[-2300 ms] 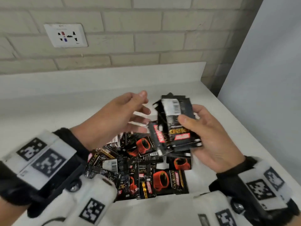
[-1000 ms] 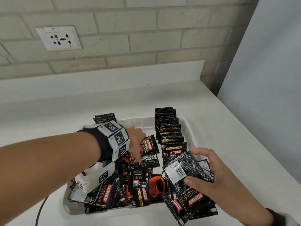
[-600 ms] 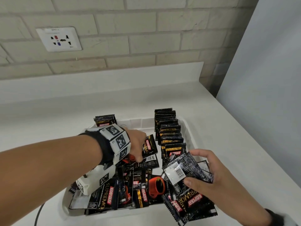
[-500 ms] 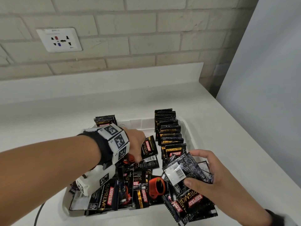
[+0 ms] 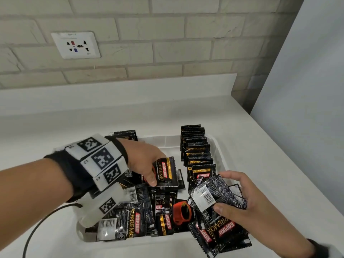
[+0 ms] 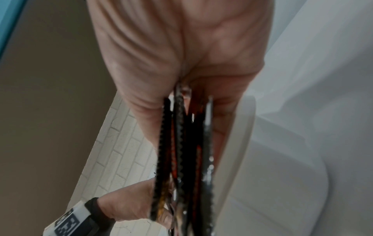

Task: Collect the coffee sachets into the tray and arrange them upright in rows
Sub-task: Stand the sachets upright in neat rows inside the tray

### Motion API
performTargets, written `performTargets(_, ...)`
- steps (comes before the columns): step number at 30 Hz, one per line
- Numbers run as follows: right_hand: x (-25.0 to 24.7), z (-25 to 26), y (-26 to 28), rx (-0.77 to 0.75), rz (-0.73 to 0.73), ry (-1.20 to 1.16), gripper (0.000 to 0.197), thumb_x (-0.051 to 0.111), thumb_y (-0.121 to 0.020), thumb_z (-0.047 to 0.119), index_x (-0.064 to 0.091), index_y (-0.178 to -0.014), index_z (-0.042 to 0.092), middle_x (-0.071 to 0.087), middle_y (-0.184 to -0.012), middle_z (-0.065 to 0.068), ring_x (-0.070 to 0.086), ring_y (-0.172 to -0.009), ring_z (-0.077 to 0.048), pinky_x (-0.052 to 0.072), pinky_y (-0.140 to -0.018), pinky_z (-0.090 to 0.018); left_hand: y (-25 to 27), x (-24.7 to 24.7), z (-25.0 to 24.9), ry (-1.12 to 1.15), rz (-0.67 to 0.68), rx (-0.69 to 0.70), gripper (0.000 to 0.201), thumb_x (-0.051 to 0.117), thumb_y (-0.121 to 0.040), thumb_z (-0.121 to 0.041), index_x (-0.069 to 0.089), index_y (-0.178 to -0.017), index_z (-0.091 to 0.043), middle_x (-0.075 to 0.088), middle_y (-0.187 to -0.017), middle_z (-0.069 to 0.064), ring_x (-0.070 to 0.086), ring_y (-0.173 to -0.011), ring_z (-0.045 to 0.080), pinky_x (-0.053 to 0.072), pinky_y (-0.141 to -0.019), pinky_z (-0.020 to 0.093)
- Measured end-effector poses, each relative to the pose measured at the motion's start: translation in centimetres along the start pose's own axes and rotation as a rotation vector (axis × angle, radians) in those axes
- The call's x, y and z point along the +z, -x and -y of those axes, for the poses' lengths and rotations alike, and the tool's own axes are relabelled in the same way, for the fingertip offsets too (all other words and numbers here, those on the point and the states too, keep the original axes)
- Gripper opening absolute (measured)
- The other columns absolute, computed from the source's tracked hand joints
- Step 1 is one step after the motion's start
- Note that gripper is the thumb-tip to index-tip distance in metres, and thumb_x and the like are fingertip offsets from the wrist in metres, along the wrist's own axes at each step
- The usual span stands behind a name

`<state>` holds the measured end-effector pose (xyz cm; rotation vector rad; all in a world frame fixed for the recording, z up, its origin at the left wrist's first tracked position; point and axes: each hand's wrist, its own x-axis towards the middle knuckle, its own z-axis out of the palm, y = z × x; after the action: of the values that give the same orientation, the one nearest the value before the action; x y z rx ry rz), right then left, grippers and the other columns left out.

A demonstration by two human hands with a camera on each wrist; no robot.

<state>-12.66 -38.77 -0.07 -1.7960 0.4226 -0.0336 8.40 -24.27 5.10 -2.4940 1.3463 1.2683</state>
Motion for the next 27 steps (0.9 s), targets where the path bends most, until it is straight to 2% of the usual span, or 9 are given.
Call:
performTargets(2, -0.1, 0.0, 0.0, -0.005, -0.001, -0.018, 0.055, 0.073, -0.071, 0.017, 0.045, -0.113, 0.038, 0.066, -0.095, 0.016, 0.061, -0.086, 0.007, 0.044, -0.070, -0.006, 0.9, 0.1, -0.1, -0.047, -0.052, 0.002, 0.024, 0.071, -0.080, -0.021, 0.053, -0.090, -0.034, 0.054, -0.092, -0.019, 0.052, -0.098, 0.003, 0.020, -0.111, 0.033)
performTargets(7, -0.3, 0.7, 0.1, 0.023, 0.016, -0.098, 0.053, 0.070, -0.075, 0.002, 0.047, -0.113, 0.031, 0.069, -0.095, 0.005, 0.061, -0.075, 0.012, 0.043, -0.058, -0.002, 4.2, -0.8, 0.3, 0.193, -0.172, 0.099, 0.024, 0.077, -0.071, -0.028, 0.059, -0.082, -0.040, 0.066, -0.098, -0.016, 0.061, -0.093, 0.000, 0.041, -0.089, 0.025)
performTargets(10, -0.8, 1.0, 0.2, 0.014, 0.017, -0.210, 0.062, 0.078, -0.066, 0.010, 0.049, -0.113, 0.039, 0.072, -0.086, 0.007, 0.068, -0.078, -0.005, 0.052, -0.060, -0.014, 6.6, -1.5, 0.7, 0.454, -0.312, 0.189, 0.015, 0.076, -0.063, -0.047, 0.069, -0.076, -0.047, 0.070, -0.099, -0.019, 0.064, -0.095, -0.002, 0.043, -0.089, 0.023)
performTargets(14, -1.3, 2.6, 0.0, -0.037, 0.002, -0.331, 0.083, 0.091, -0.037, 0.032, 0.052, -0.109, 0.049, 0.071, -0.091, 0.004, 0.070, -0.085, -0.025, 0.058, -0.068, -0.036, 7.0, 0.1, 1.4, 0.850, -0.463, 0.208, 0.064, 0.083, -0.049, -0.050, 0.064, -0.101, -0.019, 0.073, -0.099, 0.003, 0.070, -0.092, 0.019, 0.053, -0.081, 0.031)
performTargets(17, -1.2, 4.3, -0.6, -0.109, 0.006, -0.416, 0.086, 0.086, -0.041, 0.029, 0.047, -0.115, 0.045, 0.072, -0.090, 0.000, 0.070, -0.083, -0.026, 0.058, -0.065, -0.034, 5.9, 2.5, 0.5, 1.012, -0.485, 0.136, 0.063, 0.082, -0.058, -0.031, 0.052, -0.112, -0.020, 0.073, -0.096, 0.006, 0.070, -0.089, 0.023, 0.053, -0.086, 0.041)
performTargets(20, -0.1, 5.6, -1.4, -0.161, -0.006, -0.420, 0.072, 0.069, -0.058, 0.012, 0.041, -0.113, 0.049, 0.072, -0.094, -0.002, 0.070, -0.086, -0.020, 0.057, -0.069, -0.030, 4.9, 4.7, -0.7, 1.247, -0.443, 0.135, 0.055, 0.066, -0.075, 0.001, 0.044, -0.121, -0.021, 0.070, -0.093, 0.005, 0.070, -0.076, 0.016, 0.057, -0.070, 0.031)
performTargets(22, 1.1, 6.1, -2.0, -0.196, -0.002, -0.388, 0.072, 0.069, -0.067, 0.004, 0.039, -0.112, 0.051, 0.065, -0.111, -0.002, 0.066, -0.098, -0.019, 0.055, -0.083, -0.037, 4.4, 5.8, -1.2, 1.351, -0.441, 0.180, 0.061, 0.058, -0.078, 0.011, 0.042, -0.123, -0.028, 0.069, -0.096, 0.006, 0.068, -0.070, 0.014, 0.056, -0.061, 0.026)
performTargets(25, 2.8, 5.9, -2.6, -0.190, -0.015, -0.388, 0.069, 0.065, -0.078, -0.001, 0.036, -0.116, 0.049, 0.058, -0.122, 0.000, 0.062, -0.105, -0.018, 0.049, -0.094, -0.043, 4.1, 6.6, -1.9, 1.562, -0.499, 0.281, 0.055, 0.047, -0.072, 0.008, 0.048, -0.110, -0.031, 0.061, -0.088, 0.004, 0.056, -0.063, 0.013, 0.048, -0.051, 0.026)
performTargets(27, 3.6, 5.5, -2.8, -0.203, -0.053, -0.351, 0.071, 0.074, -0.071, 0.014, 0.036, -0.116, 0.054, 0.049, -0.132, 0.002, 0.056, -0.115, -0.018, 0.048, -0.095, -0.043, 4.5, 6.8, -2.2, 1.696, -0.530, 0.360, 0.046, 0.043, -0.066, -0.002, 0.051, -0.103, -0.028, 0.053, -0.074, -0.001, 0.048, -0.056, 0.010, 0.041, -0.049, 0.026)
